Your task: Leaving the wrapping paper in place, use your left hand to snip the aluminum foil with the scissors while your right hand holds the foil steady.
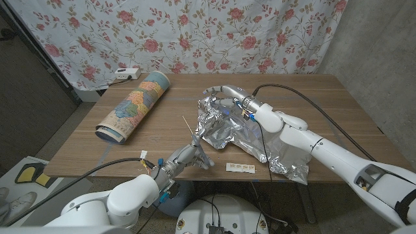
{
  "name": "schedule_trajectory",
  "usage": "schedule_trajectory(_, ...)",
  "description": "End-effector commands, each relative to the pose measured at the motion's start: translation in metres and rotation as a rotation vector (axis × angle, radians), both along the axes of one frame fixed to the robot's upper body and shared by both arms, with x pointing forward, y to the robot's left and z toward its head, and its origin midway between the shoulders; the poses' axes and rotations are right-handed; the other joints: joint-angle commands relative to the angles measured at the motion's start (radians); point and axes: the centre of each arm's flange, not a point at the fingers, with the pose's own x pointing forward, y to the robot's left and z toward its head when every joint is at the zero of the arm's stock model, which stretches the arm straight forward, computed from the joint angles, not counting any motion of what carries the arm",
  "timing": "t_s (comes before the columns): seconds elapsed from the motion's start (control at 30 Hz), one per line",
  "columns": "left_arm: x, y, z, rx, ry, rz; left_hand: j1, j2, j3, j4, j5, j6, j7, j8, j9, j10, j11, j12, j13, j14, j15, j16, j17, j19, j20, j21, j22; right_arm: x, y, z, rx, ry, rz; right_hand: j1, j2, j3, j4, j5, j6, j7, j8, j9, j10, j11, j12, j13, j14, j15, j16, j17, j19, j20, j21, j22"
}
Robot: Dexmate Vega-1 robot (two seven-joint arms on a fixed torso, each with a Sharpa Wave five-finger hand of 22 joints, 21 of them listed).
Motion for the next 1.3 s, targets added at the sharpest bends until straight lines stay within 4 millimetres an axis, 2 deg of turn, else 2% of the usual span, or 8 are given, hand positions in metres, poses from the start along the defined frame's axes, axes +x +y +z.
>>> schedule_trajectory(0.03,0.002,-0.004,0.000,-0.006,0.007,-0.022,-0.005,-0.001,-0.004,-0.004,0.009,-0.063,0.072,-0.002,0.003,0.074,0.049,0.060,0.008,-0.006,0.002,0.008,0.003,0.002,-0.004,-0.005,0.002,0.006,-0.002,0.008,0.073,-0.006,0.001,0.011,0.001,0.003,0.007,0.000,0.007,0.003,-0.003,0.005,-0.003,-0.002,0.009,0.005,0.011,-0.192,0.006,0.007,0.009,-0.001,0.003,0.004)
schedule_trajectory(0.37,0.004,-0.009,0.000,-0.027,0.015,-0.062,-0.004,-0.001,-0.003,-0.005,0.009,-0.060,0.068,-0.008,0.006,0.076,0.045,0.058,0.005,-0.007,0.001,0.010,0.001,0.002,-0.004,-0.005,0.002,0.011,0.002,0.010,0.127,0.004,0.016,0.014,0.001,0.004,0.007,0.001,0.006,0.003,-0.007,0.007,-0.008,-0.002,0.014,0.006,0.011,-0.192,0.006,0.014,0.009,-0.004,0.002,0.004)
schedule_trajectory(0.4,0.004,-0.010,0.000,-0.028,0.014,-0.066,-0.003,-0.001,-0.003,-0.005,0.009,-0.059,0.070,-0.009,0.007,0.073,0.053,0.059,0.007,-0.005,0.001,0.009,-0.004,0.002,-0.003,-0.005,0.003,0.011,0.002,0.011,0.134,0.005,0.018,0.015,0.001,0.004,0.007,0.001,0.006,0.002,-0.007,0.008,-0.008,-0.002,0.014,0.006,0.011,-0.192,0.006,0.015,0.009,-0.003,0.002,0.004)
schedule_trajectory(0.43,0.004,-0.010,0.000,-0.031,0.015,-0.071,-0.003,-0.001,-0.003,-0.005,0.009,-0.060,0.070,-0.010,0.006,0.071,0.045,0.060,0.010,-0.006,0.000,0.010,-0.003,0.002,-0.003,-0.005,0.002,0.012,0.002,0.011,0.141,0.010,0.022,0.015,0.001,0.004,0.007,0.001,0.006,0.002,-0.007,0.008,-0.009,-0.002,0.014,0.005,0.010,-0.192,0.005,0.015,0.009,-0.003,0.002,0.004)
schedule_trajectory(0.63,0.007,-0.015,-0.001,-0.044,0.024,-0.101,-0.002,0.000,-0.003,-0.005,0.010,-0.059,0.070,-0.012,0.009,0.072,0.052,0.059,0.008,-0.007,0.003,0.013,0.001,0.001,-0.005,-0.006,0.002,0.012,0.005,0.012,0.174,0.036,0.045,0.016,0.002,0.005,0.008,0.001,0.010,0.002,-0.008,0.010,-0.009,-0.002,0.020,0.007,0.010,-0.192,0.005,0.021,0.006,0.000,0.000,0.004)
schedule_trajectory(0.77,0.008,-0.018,0.000,-0.046,0.022,-0.119,-0.001,0.000,-0.003,-0.005,0.010,-0.058,0.071,-0.014,0.011,0.071,0.044,0.060,0.011,-0.007,0.003,0.014,0.000,0.002,-0.004,-0.005,0.003,0.011,0.006,0.012,0.193,0.046,0.059,0.017,0.001,0.004,0.009,0.001,0.012,0.002,-0.008,0.010,-0.010,-0.002,0.021,0.006,0.010,-0.192,0.005,0.023,0.005,0.000,0.000,0.004)
schedule_trajectory(1.3,0.015,-0.032,0.004,-0.039,0.030,-0.191,0.002,0.001,-0.003,-0.005,0.010,-0.055,0.071,-0.021,0.015,0.074,0.048,0.060,0.010,-0.008,0.001,0.016,-0.004,-0.001,-0.004,-0.006,0.004,0.007,0.007,0.013,0.168,0.055,0.074,0.017,0.000,0.004,0.011,0.002,0.014,0.003,-0.010,0.012,-0.010,-0.002,0.027,0.002,0.006,-0.192,0.002,0.032,0.003,0.000,-0.002,0.004)
